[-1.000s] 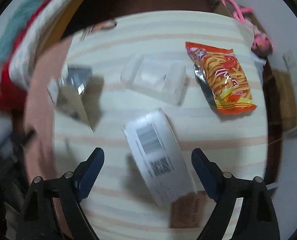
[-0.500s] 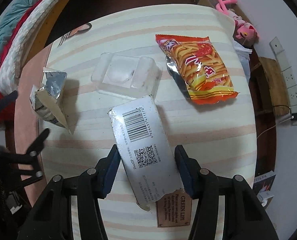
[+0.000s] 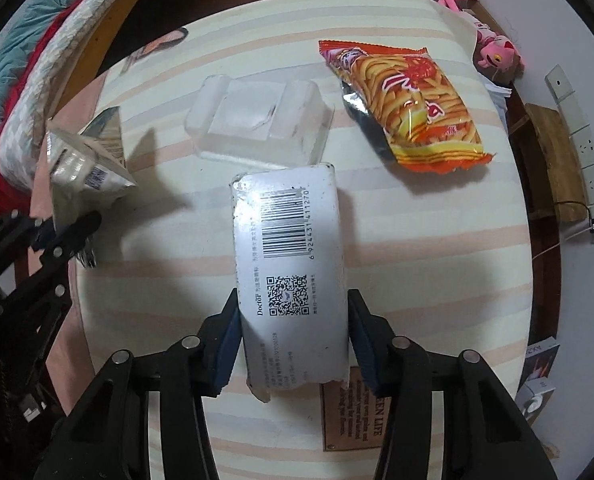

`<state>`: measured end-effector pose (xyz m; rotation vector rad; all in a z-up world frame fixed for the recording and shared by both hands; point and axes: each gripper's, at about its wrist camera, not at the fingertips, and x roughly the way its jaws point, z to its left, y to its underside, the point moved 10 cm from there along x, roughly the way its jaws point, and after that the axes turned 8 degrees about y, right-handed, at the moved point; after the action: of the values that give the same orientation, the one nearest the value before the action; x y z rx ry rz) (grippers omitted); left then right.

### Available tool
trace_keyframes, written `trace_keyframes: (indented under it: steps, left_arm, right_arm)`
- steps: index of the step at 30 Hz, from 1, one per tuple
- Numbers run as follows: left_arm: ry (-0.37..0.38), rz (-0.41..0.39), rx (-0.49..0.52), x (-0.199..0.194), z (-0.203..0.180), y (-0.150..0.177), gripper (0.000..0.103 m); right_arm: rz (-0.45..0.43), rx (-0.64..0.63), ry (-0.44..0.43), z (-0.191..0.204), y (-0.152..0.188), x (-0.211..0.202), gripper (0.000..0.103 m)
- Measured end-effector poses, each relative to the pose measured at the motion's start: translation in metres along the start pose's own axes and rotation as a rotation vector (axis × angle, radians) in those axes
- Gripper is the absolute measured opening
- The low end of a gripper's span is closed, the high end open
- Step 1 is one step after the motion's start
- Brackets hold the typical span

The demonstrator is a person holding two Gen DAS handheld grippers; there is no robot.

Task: Collect trash
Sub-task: 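Grasp the white barcode box with the right tool while the left tool grasps the silver wrapper, then carry both items over the bin and open both tools to drop them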

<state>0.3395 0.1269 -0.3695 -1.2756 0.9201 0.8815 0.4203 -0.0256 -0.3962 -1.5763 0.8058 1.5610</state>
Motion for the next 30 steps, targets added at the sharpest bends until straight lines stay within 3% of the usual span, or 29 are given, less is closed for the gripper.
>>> trace_keyframes:
  steps: [9, 15, 21, 30]
  left_arm:
    - [-0.045, -0.141, -0.317, -0.066, 0.012, 0.027, 0.005]
    - [-0.139, -0.223, -0.514, -0.123, 0.037, 0.068, 0.005]
    - [-0.195, -0.276, -0.625, -0.181, 0.053, 0.118, 0.005]
    - [-0.270, -0.320, -0.778, -0.265, 0.088, 0.224, 0.005]
  right_arm:
    - [-0.085, -0.008, -0.046, 0.013, 0.024, -0.025, 0.049]
    - [-0.152, -0.040, -0.093, 0.051, 0.052, -0.061, 0.049]
    - [-0.219, -0.117, -0.152, 0.111, 0.085, -0.106, 0.049]
    - [-0.295, -0.273, -0.275, 0.243, 0.143, -0.168, 0.048]
